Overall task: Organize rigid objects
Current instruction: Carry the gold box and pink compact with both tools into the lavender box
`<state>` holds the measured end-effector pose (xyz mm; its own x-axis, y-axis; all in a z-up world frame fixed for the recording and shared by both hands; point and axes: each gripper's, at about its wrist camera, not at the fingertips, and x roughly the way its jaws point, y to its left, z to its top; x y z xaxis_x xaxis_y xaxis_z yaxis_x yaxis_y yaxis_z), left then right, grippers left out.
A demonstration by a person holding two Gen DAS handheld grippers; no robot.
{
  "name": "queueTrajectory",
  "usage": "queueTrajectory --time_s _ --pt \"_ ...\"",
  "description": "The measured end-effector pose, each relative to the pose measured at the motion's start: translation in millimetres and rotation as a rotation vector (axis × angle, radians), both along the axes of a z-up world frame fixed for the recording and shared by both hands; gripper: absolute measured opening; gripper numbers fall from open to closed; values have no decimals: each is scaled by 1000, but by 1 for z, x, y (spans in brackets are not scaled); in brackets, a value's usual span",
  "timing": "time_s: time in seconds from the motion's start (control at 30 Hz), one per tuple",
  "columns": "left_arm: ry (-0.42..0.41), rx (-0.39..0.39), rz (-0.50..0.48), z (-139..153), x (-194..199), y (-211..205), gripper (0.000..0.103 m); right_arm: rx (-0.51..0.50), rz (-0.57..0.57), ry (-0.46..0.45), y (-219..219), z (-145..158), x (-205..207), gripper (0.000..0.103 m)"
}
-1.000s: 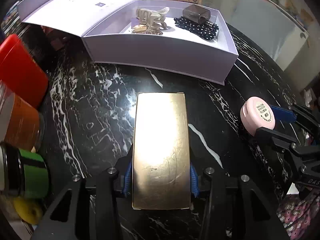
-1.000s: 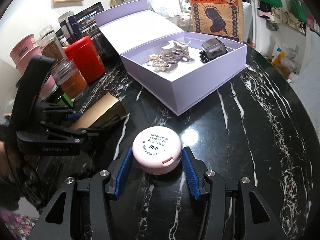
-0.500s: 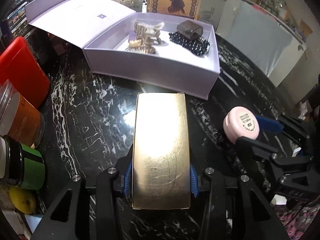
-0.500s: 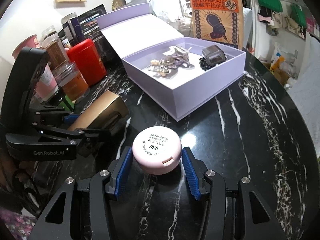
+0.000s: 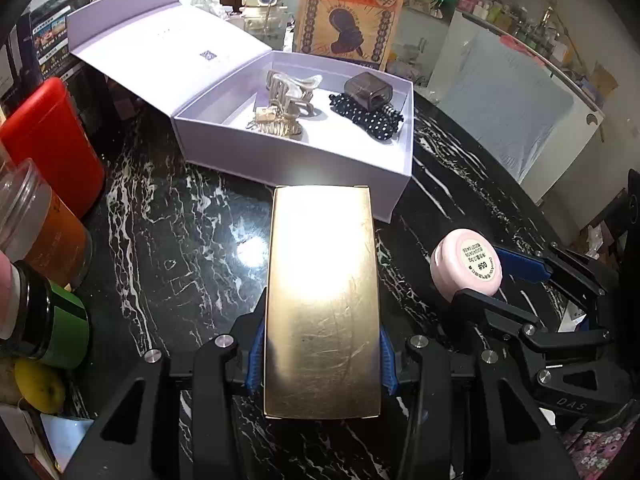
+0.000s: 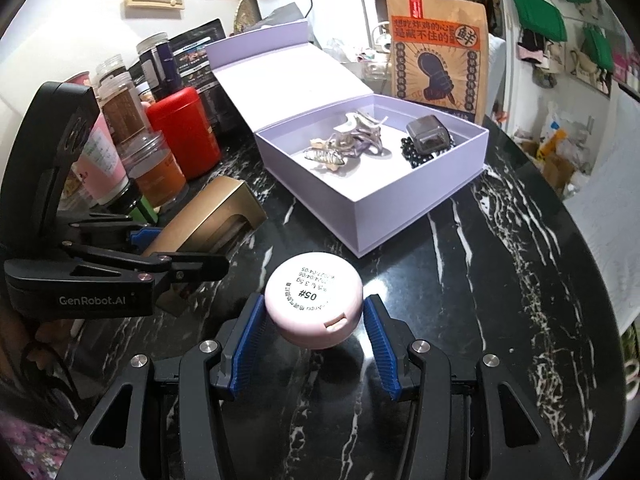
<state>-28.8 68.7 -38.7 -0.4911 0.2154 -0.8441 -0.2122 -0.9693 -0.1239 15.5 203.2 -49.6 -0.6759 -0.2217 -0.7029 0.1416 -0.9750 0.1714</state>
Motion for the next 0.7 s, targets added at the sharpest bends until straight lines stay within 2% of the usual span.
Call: queueTrajectory --time_s 0.33,0.7 --pt "58 29 -19 19 -5 5 44 13 -5 40 8 20 1 50" --pt "108 46 -44 42 -30 12 44 26 -10 82 24 44 -17 50"
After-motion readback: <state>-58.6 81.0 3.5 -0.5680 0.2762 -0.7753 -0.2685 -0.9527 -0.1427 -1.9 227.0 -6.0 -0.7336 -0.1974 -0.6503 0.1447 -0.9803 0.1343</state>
